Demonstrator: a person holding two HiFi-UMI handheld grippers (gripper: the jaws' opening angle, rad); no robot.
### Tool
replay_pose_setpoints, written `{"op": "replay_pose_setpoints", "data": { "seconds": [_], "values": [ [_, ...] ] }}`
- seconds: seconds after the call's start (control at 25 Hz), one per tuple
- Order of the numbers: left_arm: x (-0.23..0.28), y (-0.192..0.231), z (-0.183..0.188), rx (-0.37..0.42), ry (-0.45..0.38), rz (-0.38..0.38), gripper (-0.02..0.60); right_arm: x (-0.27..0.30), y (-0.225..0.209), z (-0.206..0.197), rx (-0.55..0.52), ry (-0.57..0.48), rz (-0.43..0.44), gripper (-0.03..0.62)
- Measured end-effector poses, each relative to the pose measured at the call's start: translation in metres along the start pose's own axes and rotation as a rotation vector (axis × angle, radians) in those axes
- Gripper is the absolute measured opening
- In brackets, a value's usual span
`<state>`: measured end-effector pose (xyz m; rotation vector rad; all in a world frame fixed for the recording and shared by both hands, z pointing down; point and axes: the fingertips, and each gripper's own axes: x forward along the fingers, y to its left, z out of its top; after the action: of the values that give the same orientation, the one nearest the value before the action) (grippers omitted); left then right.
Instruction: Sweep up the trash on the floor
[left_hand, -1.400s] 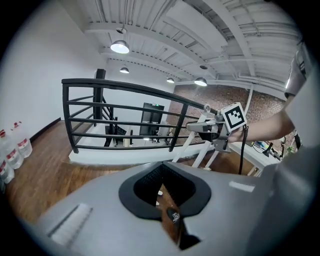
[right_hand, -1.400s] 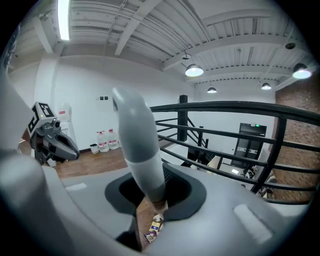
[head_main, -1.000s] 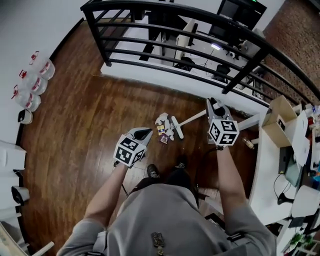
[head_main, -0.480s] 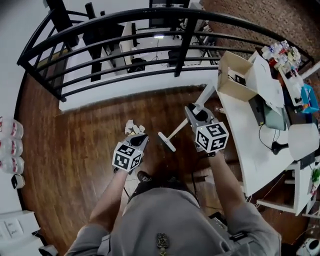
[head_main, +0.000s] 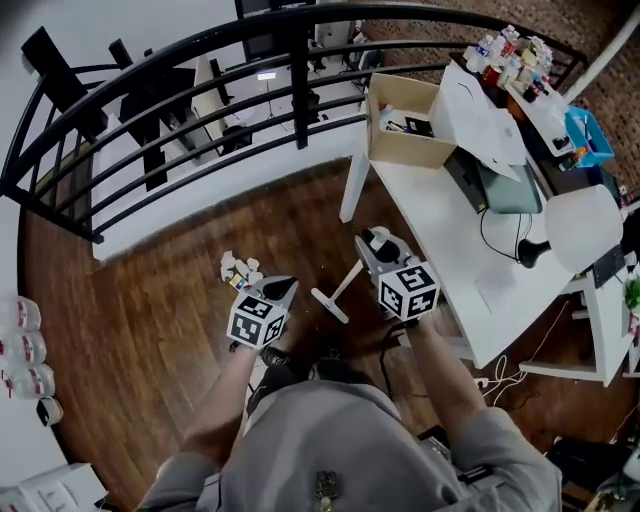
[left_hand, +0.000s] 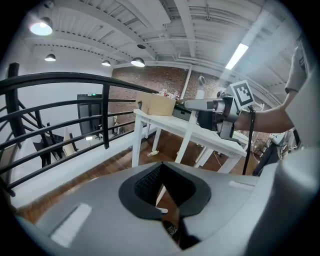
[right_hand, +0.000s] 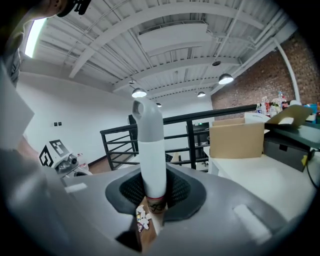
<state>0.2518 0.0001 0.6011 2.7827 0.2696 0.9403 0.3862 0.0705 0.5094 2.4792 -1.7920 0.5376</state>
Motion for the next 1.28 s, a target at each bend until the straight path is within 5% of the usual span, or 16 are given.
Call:
{"op": "replay_pose_setpoints", "data": {
  "seconds": [0.32, 0.76, 1.28],
  "values": [
    [0.021, -0.024, -0.011, 0.009, 0.056, -0.009, 0.005, -0.033, -0.043, -0.049, 0.013, 0.078, 0.033, 0.063],
    [0.063, -0.064, 0.005, 0.066, 0.097, -0.091, 0.005, -0.059, -0.124, -0.065, -0.111, 0.221, -0.029, 0.063],
    [0.072, -0.067, 0.004, 0.062, 0.125, -0.073, 0.005, -0.051, -0.174, -0.062, -0.135, 0.222, -0.055, 0.068]
  ]
}}
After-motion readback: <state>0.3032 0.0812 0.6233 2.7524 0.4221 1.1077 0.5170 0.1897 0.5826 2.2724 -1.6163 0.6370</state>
